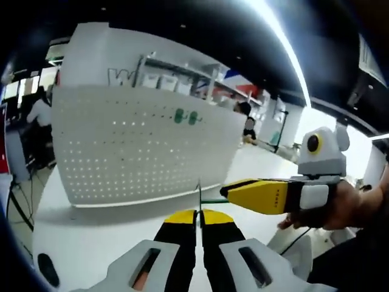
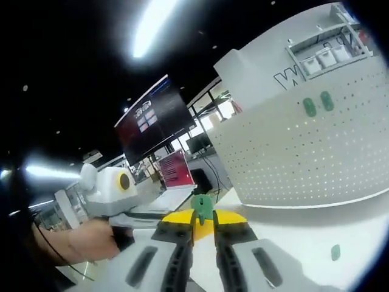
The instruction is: Insert the hook assembly into the mounting plate slot until the hook locks in place.
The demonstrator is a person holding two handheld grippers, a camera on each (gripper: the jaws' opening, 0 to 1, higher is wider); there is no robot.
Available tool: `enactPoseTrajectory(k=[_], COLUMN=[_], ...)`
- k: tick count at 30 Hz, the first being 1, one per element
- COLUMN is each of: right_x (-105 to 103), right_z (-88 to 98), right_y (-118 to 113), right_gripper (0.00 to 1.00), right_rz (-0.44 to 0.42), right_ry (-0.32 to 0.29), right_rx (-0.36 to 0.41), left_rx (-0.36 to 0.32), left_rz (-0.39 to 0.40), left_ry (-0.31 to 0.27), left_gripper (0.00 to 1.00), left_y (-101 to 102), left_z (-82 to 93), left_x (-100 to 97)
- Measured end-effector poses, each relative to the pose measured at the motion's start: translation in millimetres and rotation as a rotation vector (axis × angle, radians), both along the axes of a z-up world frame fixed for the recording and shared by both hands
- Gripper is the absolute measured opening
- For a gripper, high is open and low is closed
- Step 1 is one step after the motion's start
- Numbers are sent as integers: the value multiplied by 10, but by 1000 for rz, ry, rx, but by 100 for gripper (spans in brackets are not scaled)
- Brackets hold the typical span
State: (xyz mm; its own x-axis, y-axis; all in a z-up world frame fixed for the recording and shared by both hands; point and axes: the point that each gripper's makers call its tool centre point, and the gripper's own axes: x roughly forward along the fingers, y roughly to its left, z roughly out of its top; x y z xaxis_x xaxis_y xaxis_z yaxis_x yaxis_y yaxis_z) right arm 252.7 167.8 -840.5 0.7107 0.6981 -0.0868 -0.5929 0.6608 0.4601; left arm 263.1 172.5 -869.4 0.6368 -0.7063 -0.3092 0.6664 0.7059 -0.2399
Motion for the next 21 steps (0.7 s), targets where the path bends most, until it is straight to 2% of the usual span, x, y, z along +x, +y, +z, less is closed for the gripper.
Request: enactPoseTrajectory(k=[8, 13, 21], right_x=[4, 12, 25], right_z=[0, 18, 15], right_y=[27, 34, 51], right_gripper=[7, 3, 2], right_rz=[4, 8, 15], right_ry=[5, 4, 50], right_rx=[13, 25, 86], left_rx=[48, 46, 67], left_rz=[-28, -22, -18], left_ry=[-82, -92, -126], left_gripper=[1, 1, 1], left_y=[-44, -31, -28], left_z=[63, 83, 104], left_x=[-15, 7, -6])
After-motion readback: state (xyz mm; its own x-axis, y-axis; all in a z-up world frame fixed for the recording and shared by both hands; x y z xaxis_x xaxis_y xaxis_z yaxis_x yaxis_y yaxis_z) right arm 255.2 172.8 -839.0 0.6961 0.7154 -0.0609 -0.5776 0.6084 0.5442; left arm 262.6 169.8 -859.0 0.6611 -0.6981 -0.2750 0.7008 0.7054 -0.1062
